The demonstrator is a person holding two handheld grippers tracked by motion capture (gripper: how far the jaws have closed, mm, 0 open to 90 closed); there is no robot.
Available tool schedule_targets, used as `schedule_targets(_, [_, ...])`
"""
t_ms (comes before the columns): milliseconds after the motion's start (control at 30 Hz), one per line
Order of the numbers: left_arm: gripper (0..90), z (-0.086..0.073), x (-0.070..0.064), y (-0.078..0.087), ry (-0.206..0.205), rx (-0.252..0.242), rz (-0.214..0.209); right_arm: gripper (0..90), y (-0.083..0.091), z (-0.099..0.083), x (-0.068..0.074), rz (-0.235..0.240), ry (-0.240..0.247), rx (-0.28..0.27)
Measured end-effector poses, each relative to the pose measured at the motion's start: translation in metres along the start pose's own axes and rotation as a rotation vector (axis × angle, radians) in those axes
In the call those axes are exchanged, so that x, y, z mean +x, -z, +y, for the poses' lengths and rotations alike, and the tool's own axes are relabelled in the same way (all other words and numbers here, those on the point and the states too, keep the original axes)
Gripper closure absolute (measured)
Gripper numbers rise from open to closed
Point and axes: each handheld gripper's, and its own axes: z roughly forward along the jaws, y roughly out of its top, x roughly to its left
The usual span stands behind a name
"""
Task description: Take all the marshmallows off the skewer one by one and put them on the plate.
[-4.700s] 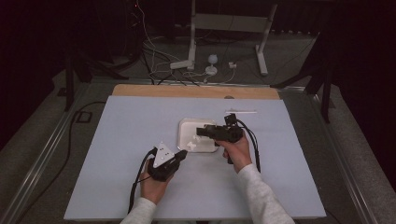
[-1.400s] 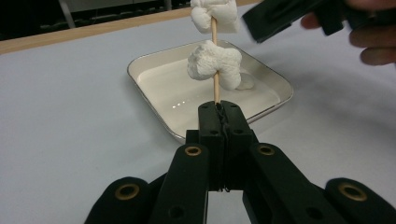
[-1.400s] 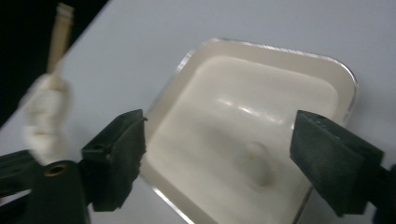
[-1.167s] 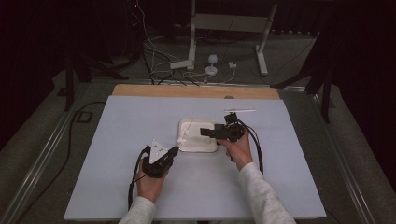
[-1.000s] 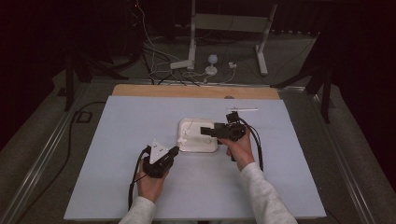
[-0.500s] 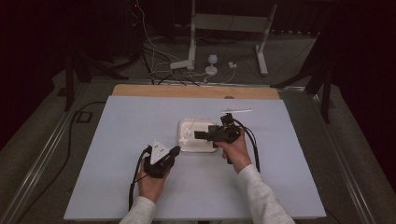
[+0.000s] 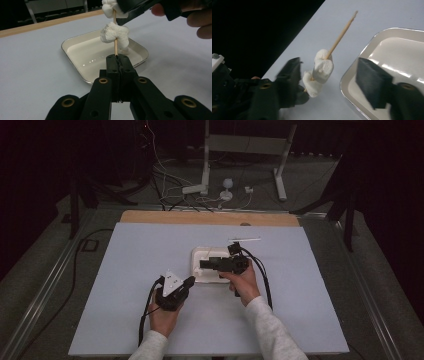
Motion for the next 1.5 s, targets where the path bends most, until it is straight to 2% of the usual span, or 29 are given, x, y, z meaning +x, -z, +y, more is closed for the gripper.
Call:
schedule_targets(100, [90.0,0.000,-0.001,0.000,0.002,-0.002,-0.003,51.5,-0.003,0.000,0.000,0.025,-0.012,0.014])
schedule_targets(200, [90.0,0.000,-0.002,-0.001,0.001,-0.001,-0.006,55.4,-0.005,0.000,-0.001,0.044,-0.025,0.021])
schedule_targets(467, [90.0,-0.001,-0.002,-0.002,-0.005,0.004,0.000,74.2,-0.006,0.000,-0.002,0.088,-0.053,0.030])
schedule_targets(533, [90.0,-0.001,-0.001,-0.002,-0.009,0.005,0.000,76.0,-0.006,0.000,-0.001,0.095,-0.049,0.030])
schedule_targets(700, [90.0,0.000,-0.003,-0.001,-0.033,0.007,0.003,78.9,-0.002,0.002,0.000,0.077,-0.029,0.022])
schedule_targets(867, [90.0,0.001,-0.003,0.000,-0.049,-0.003,-0.005,79.5,0.004,0.005,-0.001,0.080,-0.033,0.017])
schedule_targets(1067, [90.0,0.000,-0.005,0.001,-0.071,-0.012,0.010,79.7,0.008,0.009,-0.003,0.089,-0.050,0.011])
schedule_targets(1133, [90.0,-0.001,-0.005,0.001,-0.083,0.001,0.018,79.8,0.009,0.010,-0.003,0.085,-0.046,0.007])
schedule_targets(1167, [90.0,-0.002,-0.005,0.001,-0.089,0.005,0.021,80.1,0.013,0.011,-0.004,0.077,-0.058,-0.022])
schedule_targets(1200, [90.0,-0.004,-0.004,0.002,-0.086,0.004,0.017,80.1,0.022,0.016,-0.009,0.089,-0.092,-0.062])
schedule_targets(1233, [90.0,-0.003,-0.005,0.003,-0.084,0.000,0.014,80.1,0.022,0.016,-0.009,0.089,-0.092,-0.062])
schedule_targets(1300, [90.0,-0.001,-0.008,0.002,-0.100,-0.001,0.008,80.0,0.029,0.021,-0.008,0.057,-0.048,-0.049])
schedule_targets(1367, [90.0,-0.002,-0.009,0.001,-0.115,0.016,0.013,80.1,0.033,0.024,-0.005,0.042,-0.035,-0.061])
schedule_targets(1400, [90.0,-0.004,-0.008,0.000,-0.121,0.035,0.026,80.6,0.044,0.028,-0.010,0.052,-0.077,-0.138])
schedule_targets(1433, [90.0,-0.007,-0.006,0.000,-0.109,0.042,0.026,80.6,0.044,0.028,-0.010,0.052,-0.077,-0.138])
schedule_targets(1467, [90.0,-0.009,-0.004,0.001,-0.091,0.045,0.023,80.7,0.052,0.032,-0.014,0.047,-0.088,-0.172])
schedule_targets(1500, [90.0,-0.008,-0.001,0.003,-0.072,0.037,0.023,80.6,0.058,0.035,-0.015,0.019,-0.062,-0.174])
